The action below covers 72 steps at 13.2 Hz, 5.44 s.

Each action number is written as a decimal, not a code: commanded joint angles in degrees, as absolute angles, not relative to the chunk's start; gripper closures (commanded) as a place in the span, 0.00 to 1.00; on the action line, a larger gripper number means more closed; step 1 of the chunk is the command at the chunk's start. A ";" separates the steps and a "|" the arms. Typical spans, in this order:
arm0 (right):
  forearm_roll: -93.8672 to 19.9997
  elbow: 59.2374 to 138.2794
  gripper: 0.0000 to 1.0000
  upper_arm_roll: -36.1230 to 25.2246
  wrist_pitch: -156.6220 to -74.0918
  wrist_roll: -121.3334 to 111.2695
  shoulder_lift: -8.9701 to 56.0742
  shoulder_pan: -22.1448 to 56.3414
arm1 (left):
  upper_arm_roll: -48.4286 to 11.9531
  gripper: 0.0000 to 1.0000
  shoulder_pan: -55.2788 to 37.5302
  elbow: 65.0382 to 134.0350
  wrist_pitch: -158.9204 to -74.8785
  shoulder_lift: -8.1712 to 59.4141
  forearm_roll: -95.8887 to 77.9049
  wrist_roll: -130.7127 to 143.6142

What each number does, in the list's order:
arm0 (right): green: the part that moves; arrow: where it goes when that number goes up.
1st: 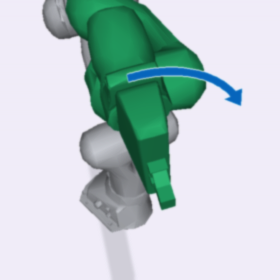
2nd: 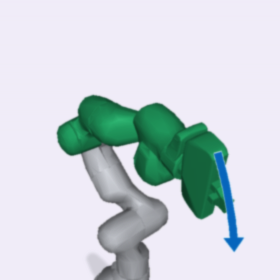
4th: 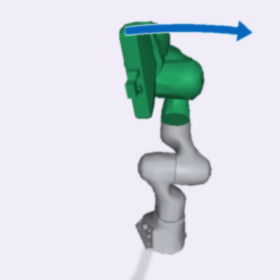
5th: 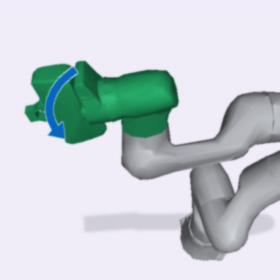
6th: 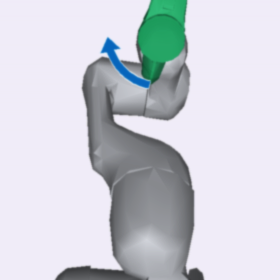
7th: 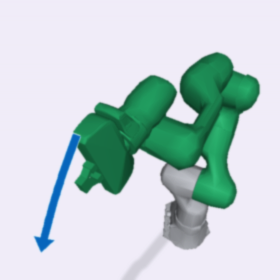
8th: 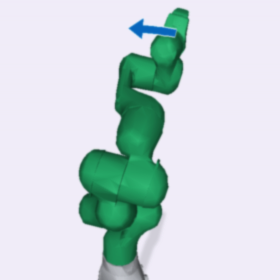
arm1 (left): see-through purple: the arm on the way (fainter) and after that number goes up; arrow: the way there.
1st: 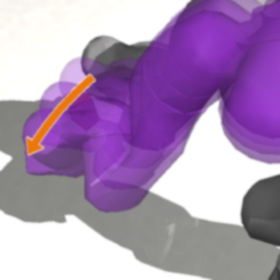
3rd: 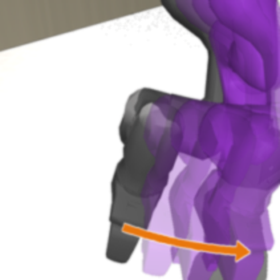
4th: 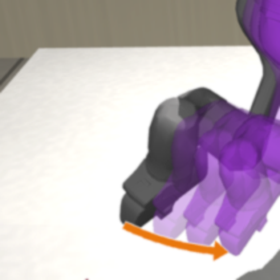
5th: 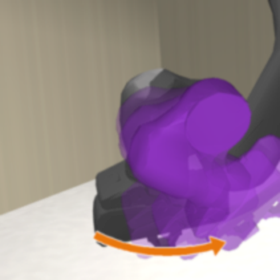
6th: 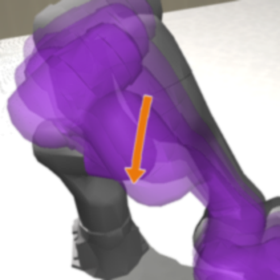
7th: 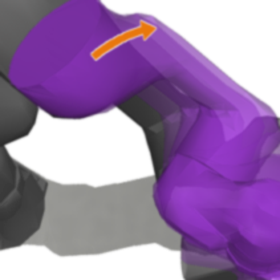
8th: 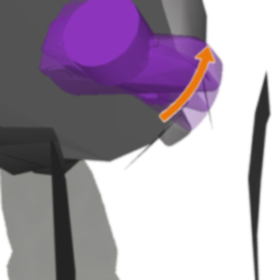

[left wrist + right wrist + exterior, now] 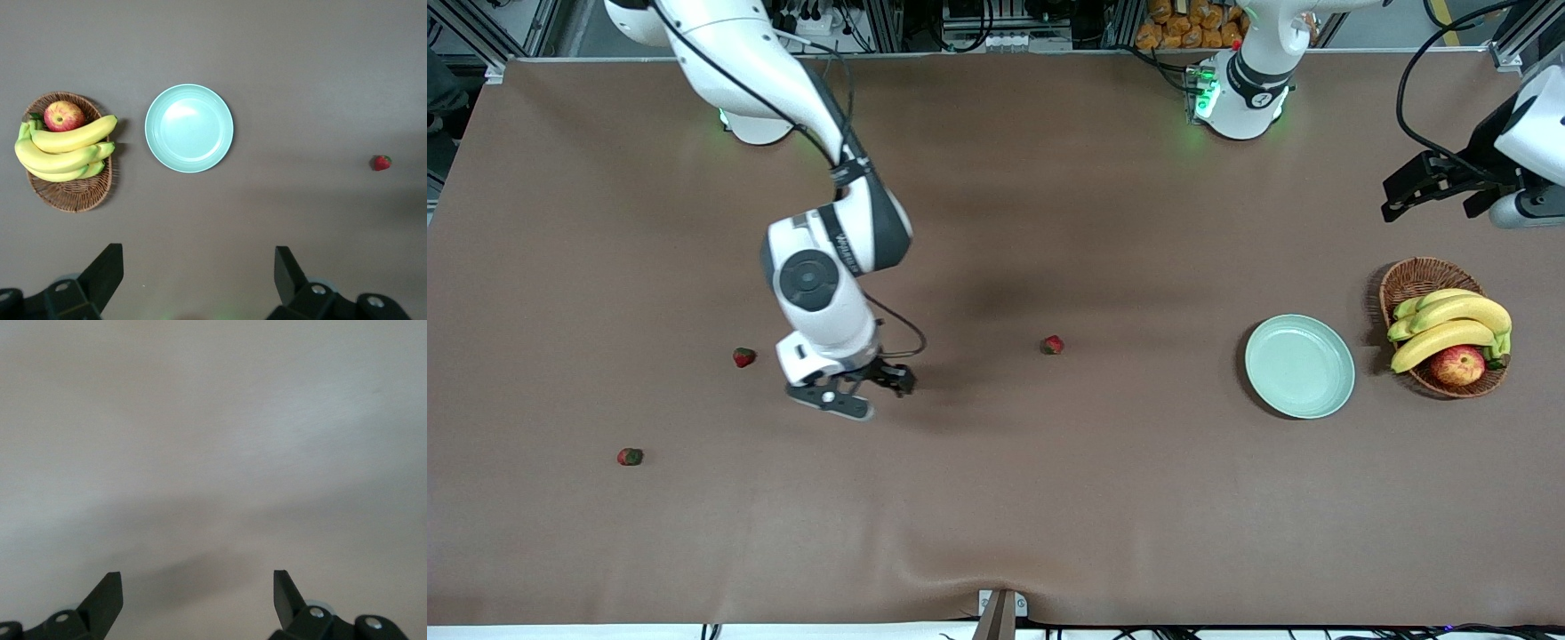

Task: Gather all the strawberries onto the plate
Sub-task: 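Move the right gripper to another strawberry while the left gripper reaches mid-table, then close the left gripper on the middle strawberry while the right gripper grasps another, then put the left gripper's strawberry on the plate while the right gripper moves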

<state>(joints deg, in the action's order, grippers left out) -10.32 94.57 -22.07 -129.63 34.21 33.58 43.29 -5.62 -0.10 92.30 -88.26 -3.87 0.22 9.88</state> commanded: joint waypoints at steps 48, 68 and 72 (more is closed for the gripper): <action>-20.39 113.03 1.00 -22.85 -140.19 -7.37 24.97 29.18 | -21.36 0.84 -20.30 93.34 -135.00 45.70 18.28 39.02; -31.20 76.83 0.99 -12.13 -151.05 7.29 50.60 47.01 | -22.50 1.00 15.45 98.69 -113.18 30.05 18.28 3.78; -31.11 67.61 0.95 -8.45 -158.18 17.19 59.13 47.72 | -22.50 0.13 18.37 100.19 -118.83 32.78 18.19 3.78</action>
<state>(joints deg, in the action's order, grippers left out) -30.15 74.92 -10.05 -155.65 12.52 53.80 47.85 -21.59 17.24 99.60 -117.74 32.89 16.92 3.43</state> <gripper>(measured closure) 0.678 0.608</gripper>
